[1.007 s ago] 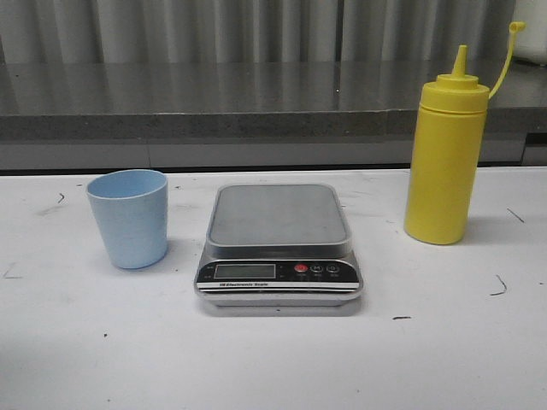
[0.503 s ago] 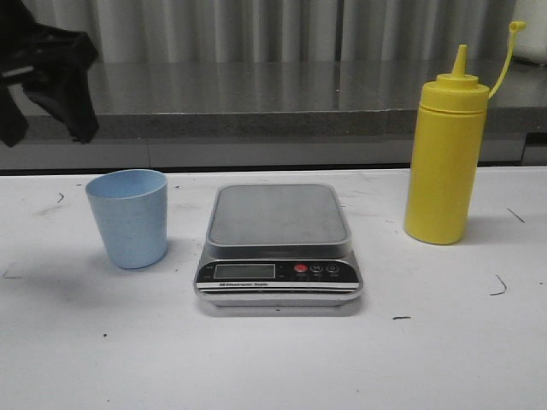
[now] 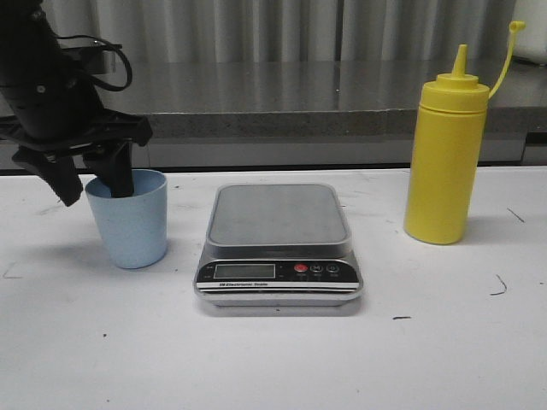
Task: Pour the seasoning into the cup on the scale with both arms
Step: 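Lower the left gripper into the light blue cup and grasp its rim, then lift the blue cup with the left gripper and carry it over the scale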
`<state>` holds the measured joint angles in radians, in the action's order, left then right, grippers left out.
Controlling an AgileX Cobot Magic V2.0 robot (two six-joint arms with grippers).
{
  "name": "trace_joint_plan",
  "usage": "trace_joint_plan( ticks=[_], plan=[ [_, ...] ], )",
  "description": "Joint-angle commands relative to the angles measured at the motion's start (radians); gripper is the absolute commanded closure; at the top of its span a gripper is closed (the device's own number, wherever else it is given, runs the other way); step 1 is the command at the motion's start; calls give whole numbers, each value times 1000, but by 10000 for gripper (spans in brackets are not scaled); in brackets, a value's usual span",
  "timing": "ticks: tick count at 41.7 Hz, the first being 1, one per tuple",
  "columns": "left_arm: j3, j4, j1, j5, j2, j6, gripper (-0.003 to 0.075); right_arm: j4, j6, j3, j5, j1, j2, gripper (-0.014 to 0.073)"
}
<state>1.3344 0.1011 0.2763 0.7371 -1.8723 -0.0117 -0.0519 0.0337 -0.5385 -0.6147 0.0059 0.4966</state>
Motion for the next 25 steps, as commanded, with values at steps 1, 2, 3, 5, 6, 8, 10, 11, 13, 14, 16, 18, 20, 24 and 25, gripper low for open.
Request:
trace_joint_plan(
  ticks=[1, 2, 3, 5, 6, 8, 10, 11, 13, 14, 16, 18, 20, 24, 25],
  plan=[
    [35, 22, 11, -19, 46, -1, 507, 11, 7, -25, 73, -2, 13, 107],
    [35, 22, 13, -21, 46, -1, 535, 11, 7, -25, 73, -2, 13, 107],
    [35, 22, 13, -21, 46, -1, 571, 12, 7, -25, 73, -2, 13, 107],
    [35, 22, 15, -21, 46, -1, 622, 12, 7, -25, 73, -2, 13, 107],
    [35, 22, 15, -21, 46, -1, 655, 12, 7, -25, 73, -2, 13, 107],
    [35, 22, 15, -21, 46, -1, 702, 12, 7, -25, 72, -2, 13, 107],
    [35, 22, 17, -15, 51, -1, 740, 12, 7, -25, 72, -2, 13, 107],
    [37, 22, 20, -10, 53, -1, 741, 12, 7, -25, 72, -2, 13, 107],
    [41, 22, 25, -2, 65, -1, 740, 12, 7, -25, 72, -2, 13, 107],
    [46, 22, 34, 0, 70, -1, 740, 12, 7, -25, 72, -2, 13, 107],
    [55, 22, 45, 3, 85, -1, 740, 12, 7, -25, 72, -2, 13, 107],
    [73, 22, 62, 3, 99, -1, 740, 12, 7, -25, 72, -2, 13, 107],
    [98, 22, 82, 11, 115, -1, 740, 12, 7, -25, 72, -2, 13, 107],
    [164, 22, 130, 40, 129, -1, 740, 12, 7, -25, 72, -2, 13, 107],
    [183, 22, 142, 51, 129, -1, 740, 12, 7, -25, 72, -2, 13, 107]
  ],
)
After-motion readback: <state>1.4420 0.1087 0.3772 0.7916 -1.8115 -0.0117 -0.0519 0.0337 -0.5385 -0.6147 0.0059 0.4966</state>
